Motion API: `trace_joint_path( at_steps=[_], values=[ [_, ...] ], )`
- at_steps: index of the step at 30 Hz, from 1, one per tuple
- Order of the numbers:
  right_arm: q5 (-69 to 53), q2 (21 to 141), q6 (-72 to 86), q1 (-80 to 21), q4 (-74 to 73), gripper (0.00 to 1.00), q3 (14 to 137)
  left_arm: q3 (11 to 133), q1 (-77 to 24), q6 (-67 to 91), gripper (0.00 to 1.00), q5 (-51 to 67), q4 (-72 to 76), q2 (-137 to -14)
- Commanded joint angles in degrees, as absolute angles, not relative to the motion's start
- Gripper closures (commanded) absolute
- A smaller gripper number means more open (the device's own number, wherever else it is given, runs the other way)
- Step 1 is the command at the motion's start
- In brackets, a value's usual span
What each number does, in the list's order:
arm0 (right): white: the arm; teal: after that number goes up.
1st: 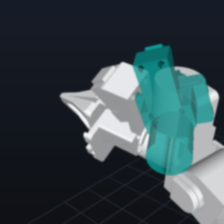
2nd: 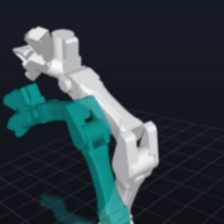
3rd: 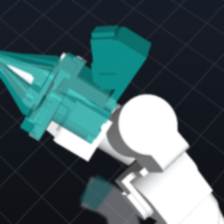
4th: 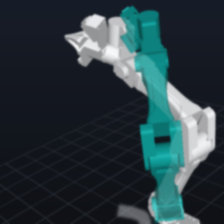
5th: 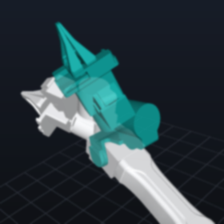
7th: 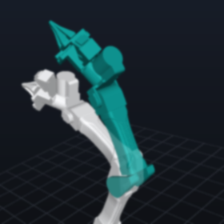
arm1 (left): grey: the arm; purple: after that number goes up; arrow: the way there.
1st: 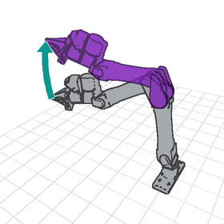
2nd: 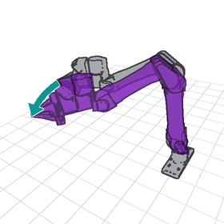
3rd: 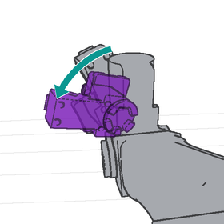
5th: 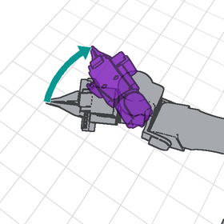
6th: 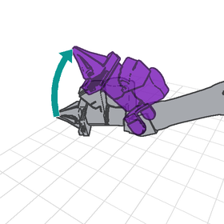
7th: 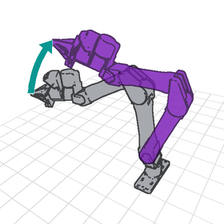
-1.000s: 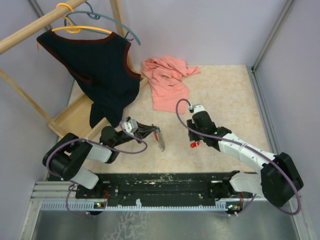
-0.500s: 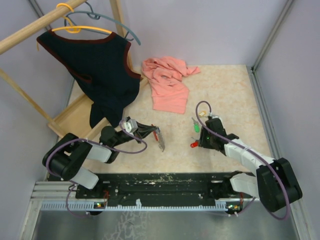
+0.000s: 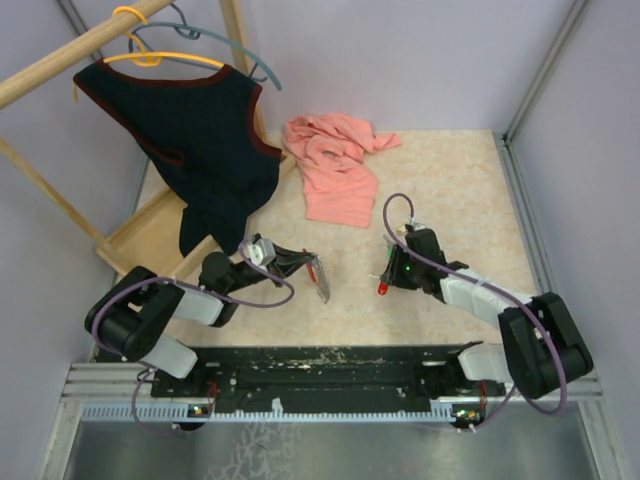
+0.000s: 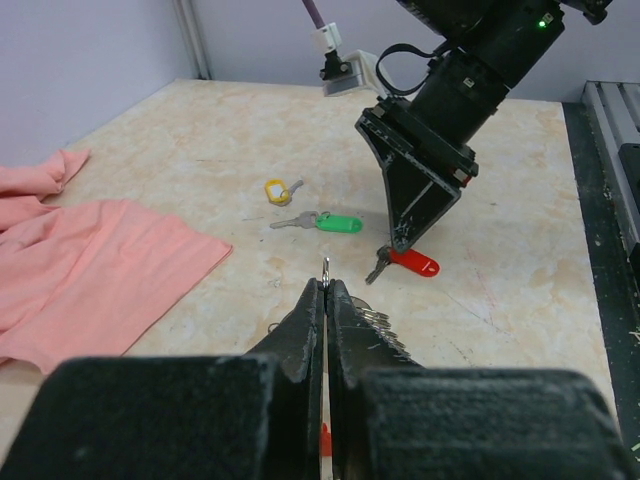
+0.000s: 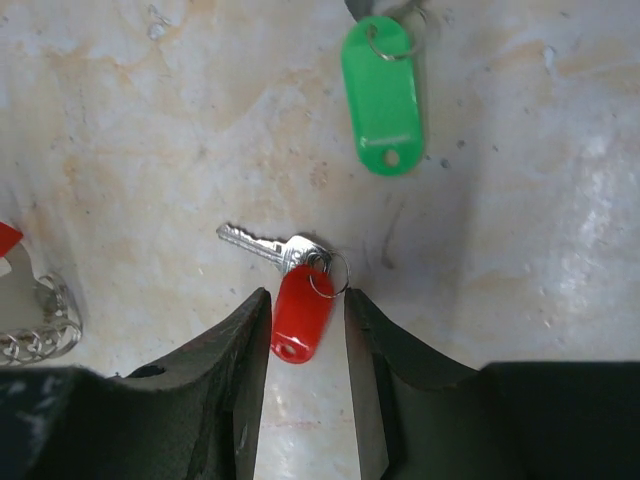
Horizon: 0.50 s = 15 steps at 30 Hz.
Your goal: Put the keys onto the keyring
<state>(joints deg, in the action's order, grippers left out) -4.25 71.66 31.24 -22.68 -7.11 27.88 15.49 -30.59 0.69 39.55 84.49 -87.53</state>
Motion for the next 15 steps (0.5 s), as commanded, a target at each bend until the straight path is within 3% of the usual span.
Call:
trace_joint_path(
  at_steps=[1, 8, 15],
  values=[
    [-6.25, 75.30, 30.92, -25.25, 0.60, 0.64, 33.55, 15.34, -30.25, 1.29, 1.00, 40.12, 86.02, -86.19],
    [-4.11, 79.89, 25.50, -28.03, 2.09, 0.64, 39.58, 15.30, -30.23, 1.25, 1.00, 40.04, 85.80, -85.98],
    [4.21, 78.18, 22.53, -28.08, -6.23, 0.65, 40.71, 15.07, -30.16, 0.69, 1.00, 39.80, 84.92, -85.14]
  ],
)
